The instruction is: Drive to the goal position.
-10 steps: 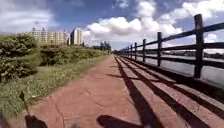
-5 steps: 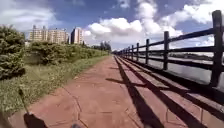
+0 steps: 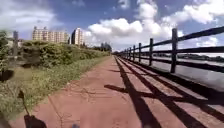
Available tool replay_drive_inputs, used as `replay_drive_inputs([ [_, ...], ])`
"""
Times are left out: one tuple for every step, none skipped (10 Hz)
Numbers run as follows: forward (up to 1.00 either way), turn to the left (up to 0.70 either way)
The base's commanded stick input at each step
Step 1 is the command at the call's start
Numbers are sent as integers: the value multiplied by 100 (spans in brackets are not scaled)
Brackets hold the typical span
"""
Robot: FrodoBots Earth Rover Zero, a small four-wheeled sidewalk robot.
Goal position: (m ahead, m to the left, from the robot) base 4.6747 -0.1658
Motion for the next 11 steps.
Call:
replay_drive_inputs([
  [85, 0],
  [85, 0],
  [85, 0],
  [85, 0],
  [85, 0],
  [85, -34],
  [85, -34],
  [85, -15],
  [85, 0],
  [85, 0],
  [85, 0],
])
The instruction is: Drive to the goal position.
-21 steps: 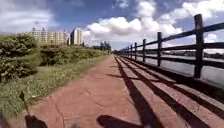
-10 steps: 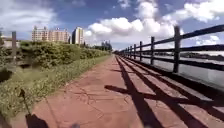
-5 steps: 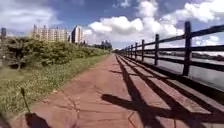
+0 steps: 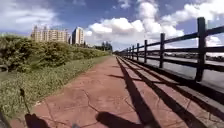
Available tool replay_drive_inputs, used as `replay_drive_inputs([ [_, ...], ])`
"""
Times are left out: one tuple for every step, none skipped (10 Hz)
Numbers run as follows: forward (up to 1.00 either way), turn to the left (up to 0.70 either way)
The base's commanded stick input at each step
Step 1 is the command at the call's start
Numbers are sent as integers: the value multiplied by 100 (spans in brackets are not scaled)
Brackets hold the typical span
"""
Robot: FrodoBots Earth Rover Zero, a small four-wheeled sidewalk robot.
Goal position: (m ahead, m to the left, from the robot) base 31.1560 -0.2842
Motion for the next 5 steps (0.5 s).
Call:
replay_drive_inputs([
  [85, 0],
  [85, 0],
  [85, 0],
  [85, 0],
  [85, 0],
])
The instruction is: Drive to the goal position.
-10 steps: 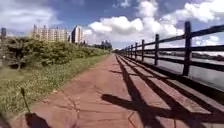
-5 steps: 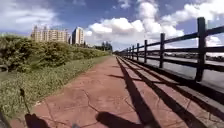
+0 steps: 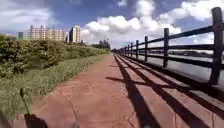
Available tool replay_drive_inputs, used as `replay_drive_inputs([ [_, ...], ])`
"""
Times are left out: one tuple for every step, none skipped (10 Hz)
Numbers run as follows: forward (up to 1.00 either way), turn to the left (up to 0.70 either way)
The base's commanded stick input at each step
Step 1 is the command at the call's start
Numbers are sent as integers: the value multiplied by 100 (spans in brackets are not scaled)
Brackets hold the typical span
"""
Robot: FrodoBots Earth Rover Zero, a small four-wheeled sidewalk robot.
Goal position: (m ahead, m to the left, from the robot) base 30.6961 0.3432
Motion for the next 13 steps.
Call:
replay_drive_inputs([
  [85, 0],
  [85, 0],
  [85, 0],
  [85, 0],
  [85, 0],
  [85, 0],
  [85, 0],
  [85, 0],
  [85, 0],
  [85, 0],
  [85, 0],
  [85, 0],
  [85, -1],
])
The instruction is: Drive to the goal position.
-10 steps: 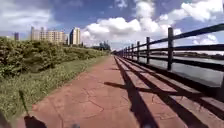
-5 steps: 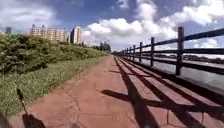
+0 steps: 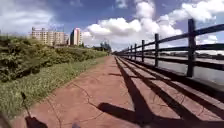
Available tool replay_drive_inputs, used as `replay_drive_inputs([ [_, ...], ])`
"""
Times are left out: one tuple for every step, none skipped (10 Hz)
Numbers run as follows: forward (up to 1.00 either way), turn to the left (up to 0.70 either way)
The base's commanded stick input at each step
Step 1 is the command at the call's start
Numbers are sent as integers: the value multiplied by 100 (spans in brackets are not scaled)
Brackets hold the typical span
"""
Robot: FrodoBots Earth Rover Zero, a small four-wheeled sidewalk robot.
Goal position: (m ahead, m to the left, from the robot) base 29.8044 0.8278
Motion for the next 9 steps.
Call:
replay_drive_inputs([
  [85, -9],
  [85, -25],
  [85, -34],
  [85, -23],
  [85, -4],
  [85, 0],
  [85, 0],
  [85, 0],
  [85, 0],
])
